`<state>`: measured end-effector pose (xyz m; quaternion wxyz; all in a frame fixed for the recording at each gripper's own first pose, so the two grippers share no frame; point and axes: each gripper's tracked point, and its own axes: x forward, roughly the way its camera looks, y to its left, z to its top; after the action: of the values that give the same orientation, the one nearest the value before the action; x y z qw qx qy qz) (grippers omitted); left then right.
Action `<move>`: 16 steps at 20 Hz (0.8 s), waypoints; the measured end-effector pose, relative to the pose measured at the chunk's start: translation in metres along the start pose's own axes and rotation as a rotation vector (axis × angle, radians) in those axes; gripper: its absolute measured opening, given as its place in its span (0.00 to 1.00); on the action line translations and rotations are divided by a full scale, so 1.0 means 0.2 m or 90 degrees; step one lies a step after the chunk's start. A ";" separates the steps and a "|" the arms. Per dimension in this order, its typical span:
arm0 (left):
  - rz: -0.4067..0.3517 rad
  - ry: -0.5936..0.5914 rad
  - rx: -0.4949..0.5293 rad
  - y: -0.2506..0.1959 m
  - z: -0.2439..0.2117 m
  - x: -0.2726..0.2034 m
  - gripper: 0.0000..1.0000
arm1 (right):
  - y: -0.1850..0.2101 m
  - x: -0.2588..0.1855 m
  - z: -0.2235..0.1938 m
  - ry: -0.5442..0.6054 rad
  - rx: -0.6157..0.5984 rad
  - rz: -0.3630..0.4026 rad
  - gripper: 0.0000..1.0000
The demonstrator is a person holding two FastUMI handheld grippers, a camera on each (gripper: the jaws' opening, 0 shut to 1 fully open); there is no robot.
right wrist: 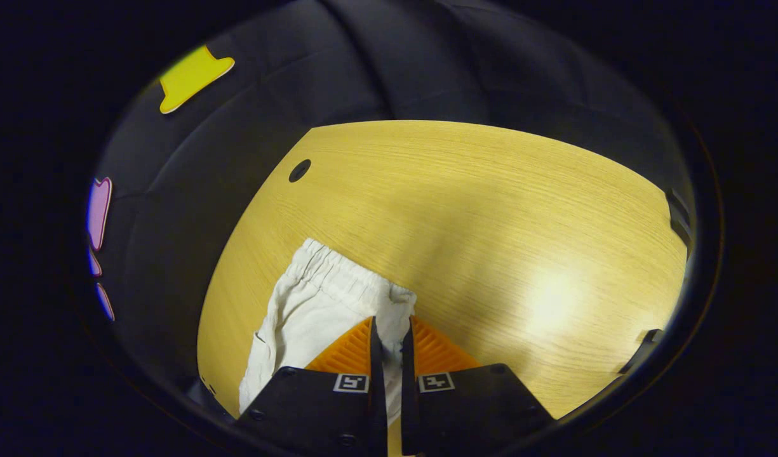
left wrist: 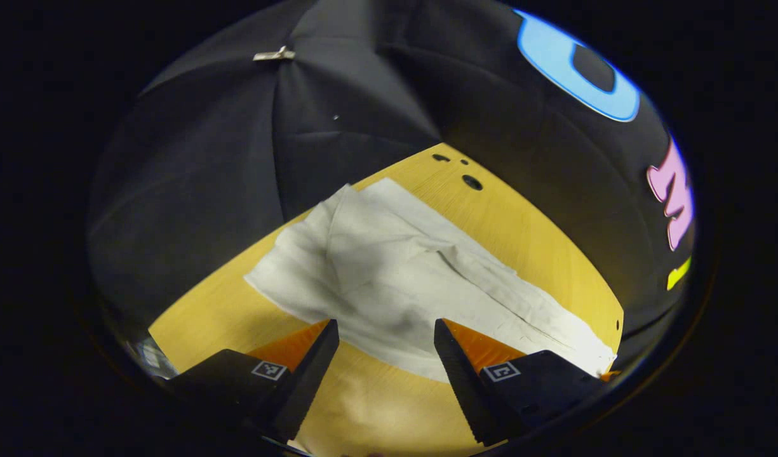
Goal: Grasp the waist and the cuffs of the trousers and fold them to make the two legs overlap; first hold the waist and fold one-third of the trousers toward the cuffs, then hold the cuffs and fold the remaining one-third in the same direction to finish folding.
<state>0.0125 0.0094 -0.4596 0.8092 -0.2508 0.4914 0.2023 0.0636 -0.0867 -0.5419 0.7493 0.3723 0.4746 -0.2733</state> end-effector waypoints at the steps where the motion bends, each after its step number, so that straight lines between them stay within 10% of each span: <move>1: 0.010 0.009 -0.018 0.02 -0.01 0.01 0.96 | 0.00 -0.01 0.00 0.004 -0.001 0.003 0.13; 6: 0.053 0.022 -0.066 0.10 0.00 0.11 0.93 | -0.01 -0.01 0.00 0.012 0.002 0.011 0.14; 11: 0.123 0.004 0.021 0.10 0.16 0.24 0.96 | -0.01 -0.01 0.00 0.011 -0.003 0.013 0.13; 16: 0.132 -0.014 0.055 0.05 0.19 0.26 0.58 | -0.01 -0.02 0.00 0.011 -0.004 0.015 0.13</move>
<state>0.0559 0.0432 -0.4943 0.7994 -0.1610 0.5138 0.2665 0.0600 -0.0881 -0.5400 0.7497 0.3776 0.4774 -0.2597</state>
